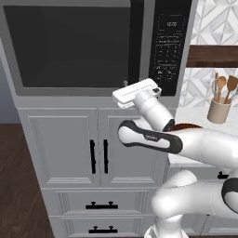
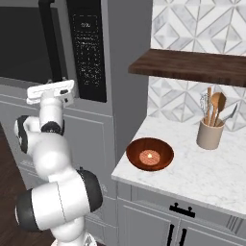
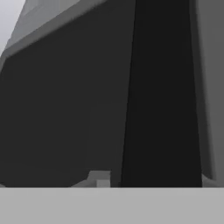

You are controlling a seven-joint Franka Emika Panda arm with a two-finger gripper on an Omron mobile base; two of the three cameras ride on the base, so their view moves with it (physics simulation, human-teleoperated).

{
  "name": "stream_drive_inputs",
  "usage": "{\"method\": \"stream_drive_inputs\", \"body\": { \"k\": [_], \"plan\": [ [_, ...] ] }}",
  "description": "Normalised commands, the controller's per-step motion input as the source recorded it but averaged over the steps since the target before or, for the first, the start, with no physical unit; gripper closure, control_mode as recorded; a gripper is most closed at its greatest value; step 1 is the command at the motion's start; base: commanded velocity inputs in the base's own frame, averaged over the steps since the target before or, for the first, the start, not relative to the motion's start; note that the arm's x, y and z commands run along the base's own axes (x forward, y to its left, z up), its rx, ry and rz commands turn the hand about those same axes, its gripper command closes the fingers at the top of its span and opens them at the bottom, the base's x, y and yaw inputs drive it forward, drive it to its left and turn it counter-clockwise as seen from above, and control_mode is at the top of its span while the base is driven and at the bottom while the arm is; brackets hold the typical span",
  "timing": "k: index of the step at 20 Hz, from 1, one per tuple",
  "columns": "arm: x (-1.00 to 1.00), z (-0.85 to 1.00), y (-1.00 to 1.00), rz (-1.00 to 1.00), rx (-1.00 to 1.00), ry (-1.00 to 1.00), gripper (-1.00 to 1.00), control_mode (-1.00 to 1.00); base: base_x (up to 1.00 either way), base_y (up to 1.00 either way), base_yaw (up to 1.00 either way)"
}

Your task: Open the microwave, place the bowl with waffle inside the microwave, then close the microwave door and turn it on.

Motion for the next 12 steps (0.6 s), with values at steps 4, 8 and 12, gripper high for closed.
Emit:
{"method": "stream_drive_inputs", "body": {
  "k": [4,8,12],
  "plan": [
    [-0.74,0.81,1.00,0.21,-0.58,0.50,1.00,-1.00,0.00,0.00,0.00],
    [-0.96,0.94,1.00,0.22,-0.64,0.37,1.00,-1.00,0.00,0.00,0.00],
    [-1.00,0.80,1.00,0.29,-0.68,0.21,1.00,-1.00,0.00,0.00,0.00]
  ]
}}
